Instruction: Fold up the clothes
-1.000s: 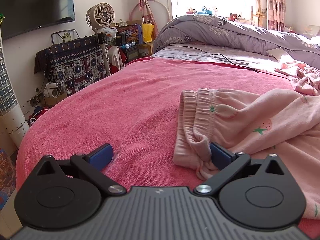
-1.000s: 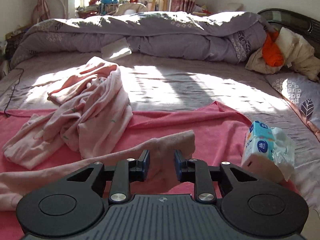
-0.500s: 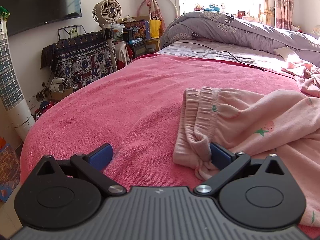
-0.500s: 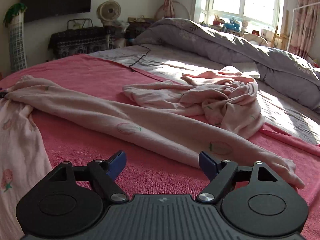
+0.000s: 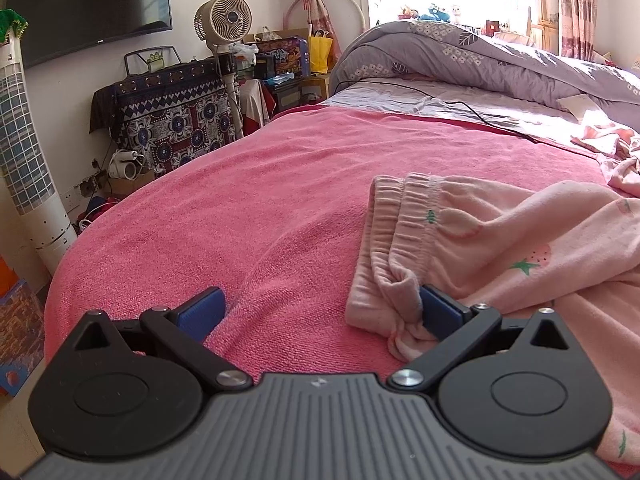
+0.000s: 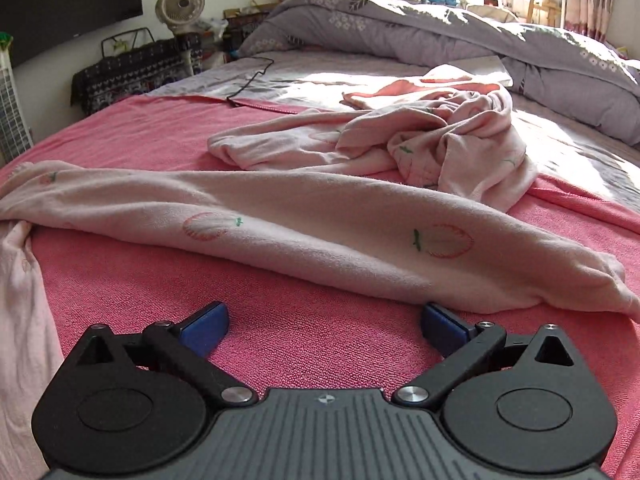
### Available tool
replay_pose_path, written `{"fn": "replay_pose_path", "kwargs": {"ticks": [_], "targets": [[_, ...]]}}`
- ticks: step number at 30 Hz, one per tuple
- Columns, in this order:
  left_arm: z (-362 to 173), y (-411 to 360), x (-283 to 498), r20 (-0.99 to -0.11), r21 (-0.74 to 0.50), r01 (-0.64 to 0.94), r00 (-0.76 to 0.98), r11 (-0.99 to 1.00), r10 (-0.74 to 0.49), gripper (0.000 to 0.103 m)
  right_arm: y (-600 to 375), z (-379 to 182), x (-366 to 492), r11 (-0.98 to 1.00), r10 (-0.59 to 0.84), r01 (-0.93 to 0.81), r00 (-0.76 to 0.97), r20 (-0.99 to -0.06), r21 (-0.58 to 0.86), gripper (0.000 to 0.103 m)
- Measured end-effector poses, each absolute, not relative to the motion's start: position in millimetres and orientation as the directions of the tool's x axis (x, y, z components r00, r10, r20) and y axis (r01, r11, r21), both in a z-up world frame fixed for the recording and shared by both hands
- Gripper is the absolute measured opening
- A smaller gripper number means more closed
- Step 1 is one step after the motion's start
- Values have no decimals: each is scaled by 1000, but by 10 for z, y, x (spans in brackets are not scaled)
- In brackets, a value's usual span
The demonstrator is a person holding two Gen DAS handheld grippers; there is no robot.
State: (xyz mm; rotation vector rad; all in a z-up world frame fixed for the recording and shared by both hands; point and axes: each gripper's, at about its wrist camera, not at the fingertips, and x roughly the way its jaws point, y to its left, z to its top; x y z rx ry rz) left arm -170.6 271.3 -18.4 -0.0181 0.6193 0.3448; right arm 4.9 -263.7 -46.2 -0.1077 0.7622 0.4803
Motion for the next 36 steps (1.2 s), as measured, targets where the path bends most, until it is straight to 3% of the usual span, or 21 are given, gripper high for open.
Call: {"fn": "replay_pose_path", "kwargs": {"ticks": [36], "targets": [[-146, 2526, -1569, -613, 124, -446, 668, 887, 422, 103, -2626, -465, 13, 889, 375, -453, 626, -684, 73, 103]]}}
